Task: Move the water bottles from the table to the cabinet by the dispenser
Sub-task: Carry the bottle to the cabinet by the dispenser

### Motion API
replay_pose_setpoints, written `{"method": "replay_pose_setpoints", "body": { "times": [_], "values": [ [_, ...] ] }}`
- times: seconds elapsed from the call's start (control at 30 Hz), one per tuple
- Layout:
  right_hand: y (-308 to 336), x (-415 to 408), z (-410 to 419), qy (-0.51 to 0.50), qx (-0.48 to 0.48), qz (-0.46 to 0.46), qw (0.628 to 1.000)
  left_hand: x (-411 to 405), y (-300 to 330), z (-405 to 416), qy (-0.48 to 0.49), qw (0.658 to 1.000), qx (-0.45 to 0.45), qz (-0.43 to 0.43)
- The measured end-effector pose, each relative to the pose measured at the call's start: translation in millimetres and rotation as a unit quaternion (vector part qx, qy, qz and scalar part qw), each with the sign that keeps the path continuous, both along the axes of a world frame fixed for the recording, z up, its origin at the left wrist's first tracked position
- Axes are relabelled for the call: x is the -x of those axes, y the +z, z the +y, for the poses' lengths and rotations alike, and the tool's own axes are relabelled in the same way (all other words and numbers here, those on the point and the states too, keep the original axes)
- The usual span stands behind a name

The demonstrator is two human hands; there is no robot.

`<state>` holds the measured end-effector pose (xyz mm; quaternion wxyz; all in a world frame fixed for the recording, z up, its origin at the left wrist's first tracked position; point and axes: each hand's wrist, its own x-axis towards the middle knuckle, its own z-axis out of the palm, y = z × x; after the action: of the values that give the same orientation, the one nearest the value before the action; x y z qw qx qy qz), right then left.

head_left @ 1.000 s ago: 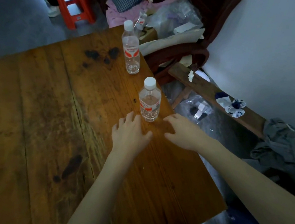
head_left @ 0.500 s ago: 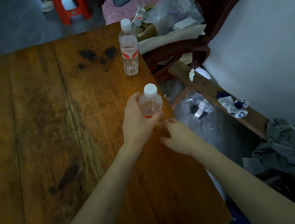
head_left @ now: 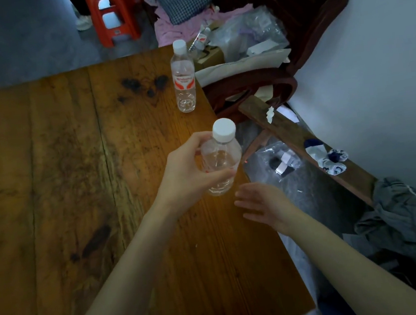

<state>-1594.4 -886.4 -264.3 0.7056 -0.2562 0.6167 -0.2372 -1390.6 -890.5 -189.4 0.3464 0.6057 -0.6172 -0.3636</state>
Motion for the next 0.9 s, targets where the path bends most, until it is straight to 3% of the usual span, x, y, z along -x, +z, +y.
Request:
{"method": "replay_pose_setpoints", "body": {
  "times": [0.17,0.33,0.67,0.9],
  "values": [
    [19.8,20.6,20.9,-0.031,-0.060,-0.146,0.987,16.8,34.1,25.3,-0.021,0.999,0.021,0.022],
    [43.0,44.5,44.0,-0.003,-0.056,-0.225,0.973,47.5,63.0,55.1,-0.066,0.997,0.022,0.045],
    [62.8,108.8,100.8,-0.051,-0.038,-0.224,0.972,111.4,83.5,90.6,-0.148,0.987,0.035,0.053],
    [76.8,139.8,152.8,-0.128,-0.001,-0.211,0.969,149.7,94.0,103.8,-0.266,0.961,0.033,0.066]
  ]
}}
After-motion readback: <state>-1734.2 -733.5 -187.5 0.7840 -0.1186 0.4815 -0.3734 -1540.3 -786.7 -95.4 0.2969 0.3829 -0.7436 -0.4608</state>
